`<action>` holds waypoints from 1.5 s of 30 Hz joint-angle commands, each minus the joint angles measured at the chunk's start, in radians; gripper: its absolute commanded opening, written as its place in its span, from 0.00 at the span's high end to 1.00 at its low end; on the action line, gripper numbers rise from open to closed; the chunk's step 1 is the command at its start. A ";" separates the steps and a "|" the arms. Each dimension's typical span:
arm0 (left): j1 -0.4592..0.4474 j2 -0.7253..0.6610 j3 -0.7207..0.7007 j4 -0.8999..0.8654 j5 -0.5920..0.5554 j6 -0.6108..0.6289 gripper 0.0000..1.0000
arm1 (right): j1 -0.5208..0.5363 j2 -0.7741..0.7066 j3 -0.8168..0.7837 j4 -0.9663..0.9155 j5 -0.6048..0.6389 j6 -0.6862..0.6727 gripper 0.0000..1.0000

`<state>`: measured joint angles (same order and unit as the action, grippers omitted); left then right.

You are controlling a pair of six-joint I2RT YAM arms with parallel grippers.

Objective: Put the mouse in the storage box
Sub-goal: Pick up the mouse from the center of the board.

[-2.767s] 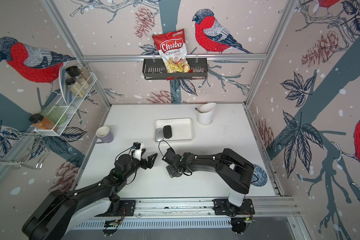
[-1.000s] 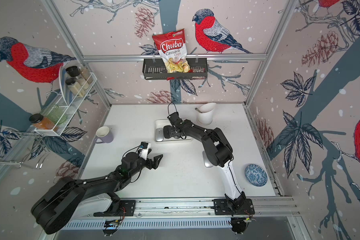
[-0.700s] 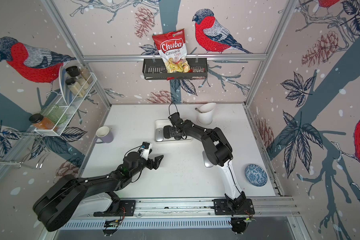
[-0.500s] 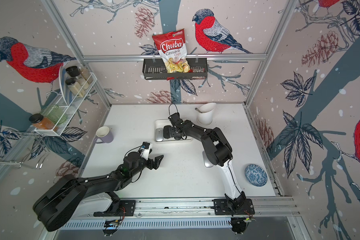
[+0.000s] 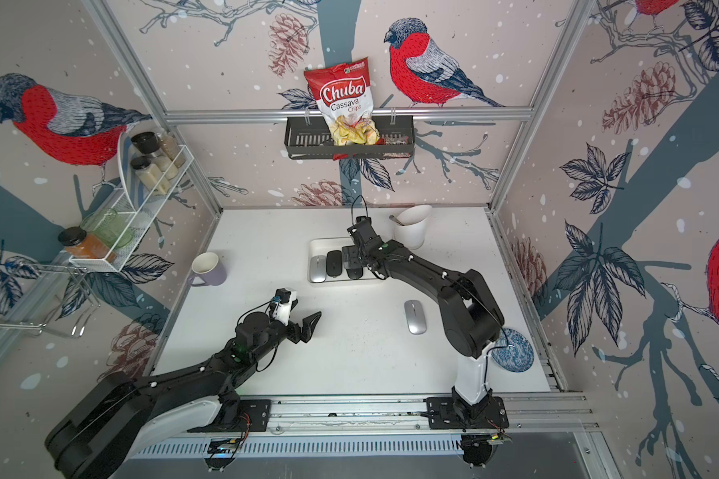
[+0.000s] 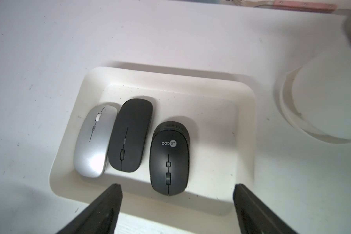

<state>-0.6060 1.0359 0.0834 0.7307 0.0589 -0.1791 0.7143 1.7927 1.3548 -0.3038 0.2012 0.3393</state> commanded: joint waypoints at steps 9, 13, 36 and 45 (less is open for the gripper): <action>-0.001 -0.094 -0.082 0.149 0.061 0.068 0.02 | -0.082 -0.383 -0.405 -0.055 0.121 0.105 0.00; 0.000 -0.065 -0.067 0.142 0.066 0.065 0.02 | -0.127 -0.454 -0.512 -0.100 0.038 0.150 0.00; -0.001 0.004 -0.018 0.097 0.095 0.051 0.01 | -0.156 -0.368 -0.692 -0.064 -0.028 0.182 0.09; -0.001 0.014 -0.009 0.087 0.116 0.061 0.01 | -0.131 -0.307 -0.653 -0.087 0.006 0.169 0.19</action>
<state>-0.6067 1.0538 0.0681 0.8021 0.1570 -0.1314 0.5770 1.4761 0.6899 -0.3737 0.1856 0.5205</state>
